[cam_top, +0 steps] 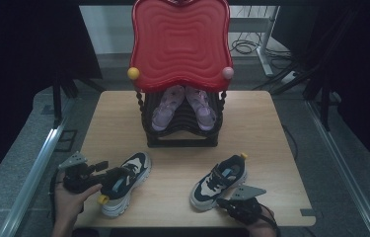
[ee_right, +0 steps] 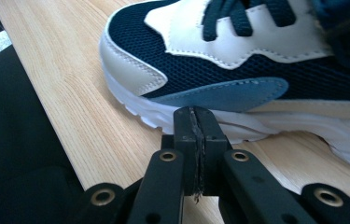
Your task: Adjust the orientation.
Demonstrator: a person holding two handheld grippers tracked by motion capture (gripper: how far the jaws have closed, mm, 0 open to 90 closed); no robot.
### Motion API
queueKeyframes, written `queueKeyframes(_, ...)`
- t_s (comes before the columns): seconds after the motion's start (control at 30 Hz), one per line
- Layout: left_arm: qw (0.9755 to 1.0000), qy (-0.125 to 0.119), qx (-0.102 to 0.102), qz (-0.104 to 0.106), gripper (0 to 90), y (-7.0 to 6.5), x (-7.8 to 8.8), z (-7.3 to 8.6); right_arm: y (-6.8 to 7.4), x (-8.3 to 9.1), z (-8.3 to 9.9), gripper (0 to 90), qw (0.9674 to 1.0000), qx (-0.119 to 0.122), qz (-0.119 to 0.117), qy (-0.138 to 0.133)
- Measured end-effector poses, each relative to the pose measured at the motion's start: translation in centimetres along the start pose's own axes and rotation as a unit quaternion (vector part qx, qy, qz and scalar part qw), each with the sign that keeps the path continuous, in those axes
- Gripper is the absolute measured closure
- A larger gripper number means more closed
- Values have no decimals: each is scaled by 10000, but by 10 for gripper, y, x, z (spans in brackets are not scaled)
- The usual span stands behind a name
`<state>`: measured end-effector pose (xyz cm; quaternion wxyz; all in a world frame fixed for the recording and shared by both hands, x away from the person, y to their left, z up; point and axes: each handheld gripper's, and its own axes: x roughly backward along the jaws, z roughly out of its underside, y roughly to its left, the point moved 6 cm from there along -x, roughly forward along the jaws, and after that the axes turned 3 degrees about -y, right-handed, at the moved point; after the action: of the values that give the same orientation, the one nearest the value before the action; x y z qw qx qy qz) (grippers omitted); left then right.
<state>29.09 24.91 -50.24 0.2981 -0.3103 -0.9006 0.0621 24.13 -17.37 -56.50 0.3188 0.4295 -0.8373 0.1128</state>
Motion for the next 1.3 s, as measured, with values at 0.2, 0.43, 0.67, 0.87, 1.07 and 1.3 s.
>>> queueKeyframes(0.2,10000,-6,9,-11,439,1,1,0,5,-7,-5,890,9999,97,-58,6)
queueKeyframes(0.43,10000,6,-3,-5,439,0,0,0,14,-23,-14,891,9997,178,-160,8)
queueKeyframes(0.67,10000,-17,7,-21,439,2,2,0,15,-34,-21,891,9998,106,-144,-64)
queueKeyframes(0.87,10000,9,0,-13,438,1,1,0,14,-40,-25,891,9999,-37,-61,-140)
queueKeyframes(1.07,10000,21,-4,-15,438,1,0,1,10,-44,-30,891,9996,-211,65,-202)
queueKeyframes(1.3,10000,22,-1,-20,438,2,0,1,10,-52,-36,889,9993,-278,124,-234)
